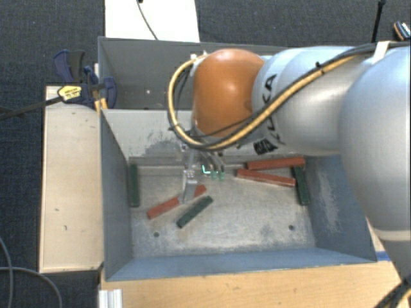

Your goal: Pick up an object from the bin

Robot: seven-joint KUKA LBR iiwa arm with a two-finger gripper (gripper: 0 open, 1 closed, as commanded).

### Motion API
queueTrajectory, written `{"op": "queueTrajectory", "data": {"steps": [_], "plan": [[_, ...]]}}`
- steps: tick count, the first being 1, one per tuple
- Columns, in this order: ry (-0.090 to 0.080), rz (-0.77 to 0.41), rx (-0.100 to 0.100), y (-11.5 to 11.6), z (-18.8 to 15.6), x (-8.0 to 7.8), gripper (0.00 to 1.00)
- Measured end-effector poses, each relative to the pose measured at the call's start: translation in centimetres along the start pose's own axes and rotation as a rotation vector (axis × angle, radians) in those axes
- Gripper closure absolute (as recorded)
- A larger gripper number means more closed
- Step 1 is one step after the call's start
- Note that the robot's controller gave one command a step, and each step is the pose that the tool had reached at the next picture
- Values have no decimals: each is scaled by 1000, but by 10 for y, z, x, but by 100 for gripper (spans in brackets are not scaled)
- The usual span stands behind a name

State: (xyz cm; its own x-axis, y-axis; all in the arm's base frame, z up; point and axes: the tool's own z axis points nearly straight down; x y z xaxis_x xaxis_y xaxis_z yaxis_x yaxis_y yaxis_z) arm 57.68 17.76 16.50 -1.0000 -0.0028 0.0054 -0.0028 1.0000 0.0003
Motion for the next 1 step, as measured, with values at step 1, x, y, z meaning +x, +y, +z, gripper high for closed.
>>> {"op": "queueTrajectory", "data": {"steps": [1], "plan": [[-3, 286, -1, -64, 96, 26, 0]]}}
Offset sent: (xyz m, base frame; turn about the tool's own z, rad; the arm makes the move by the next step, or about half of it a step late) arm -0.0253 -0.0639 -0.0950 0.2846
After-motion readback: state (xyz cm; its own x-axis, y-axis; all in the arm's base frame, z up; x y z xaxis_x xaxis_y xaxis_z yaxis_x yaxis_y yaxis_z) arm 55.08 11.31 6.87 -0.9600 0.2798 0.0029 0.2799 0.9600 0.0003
